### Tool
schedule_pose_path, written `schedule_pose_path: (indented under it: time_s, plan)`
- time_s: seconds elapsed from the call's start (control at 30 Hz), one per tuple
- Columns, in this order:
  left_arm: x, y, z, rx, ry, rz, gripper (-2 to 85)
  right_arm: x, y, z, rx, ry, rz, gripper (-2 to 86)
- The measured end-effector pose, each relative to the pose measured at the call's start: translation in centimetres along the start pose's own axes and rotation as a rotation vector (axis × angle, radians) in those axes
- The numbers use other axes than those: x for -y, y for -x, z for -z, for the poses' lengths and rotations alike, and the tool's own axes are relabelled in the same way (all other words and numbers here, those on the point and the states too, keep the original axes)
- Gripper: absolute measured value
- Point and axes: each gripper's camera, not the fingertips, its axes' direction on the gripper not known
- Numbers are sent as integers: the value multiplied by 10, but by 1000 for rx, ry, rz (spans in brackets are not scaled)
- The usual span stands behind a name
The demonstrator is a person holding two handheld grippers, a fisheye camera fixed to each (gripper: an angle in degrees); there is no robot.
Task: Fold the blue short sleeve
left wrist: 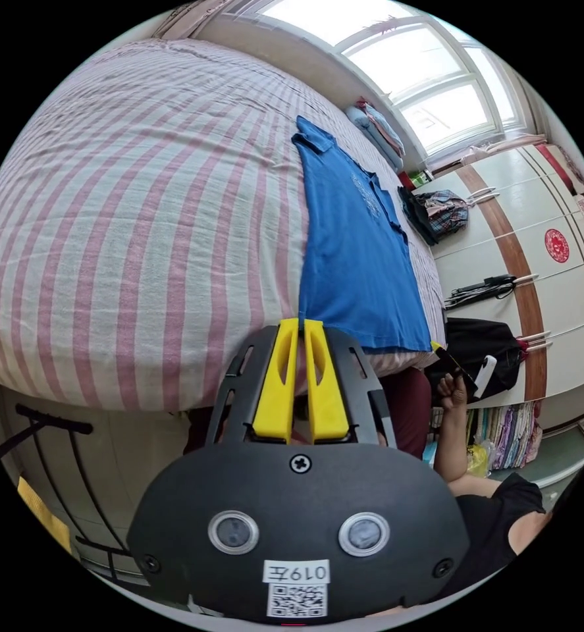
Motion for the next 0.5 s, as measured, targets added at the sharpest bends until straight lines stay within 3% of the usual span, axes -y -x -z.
schedule_pose_path:
  time_s: [0.17, 0.23, 0.3, 0.5]
  plan:
    - [-26, 11, 30, -43, -24, -29, 14, -7, -26, 5, 64, 12, -77, 73]
    - [-36, 12, 38, -46, -27, -41, 13, -10, -37, 10, 54, 15, -92, 10]
    - [-45, 13, 46, -52, -31, -44, 12, -13, -45, 15, 114, 9, -85, 7]
    - [-74, 19, 57, -73, -25, -9, 16, -13, -68, 20, 181, 28, -140, 75]
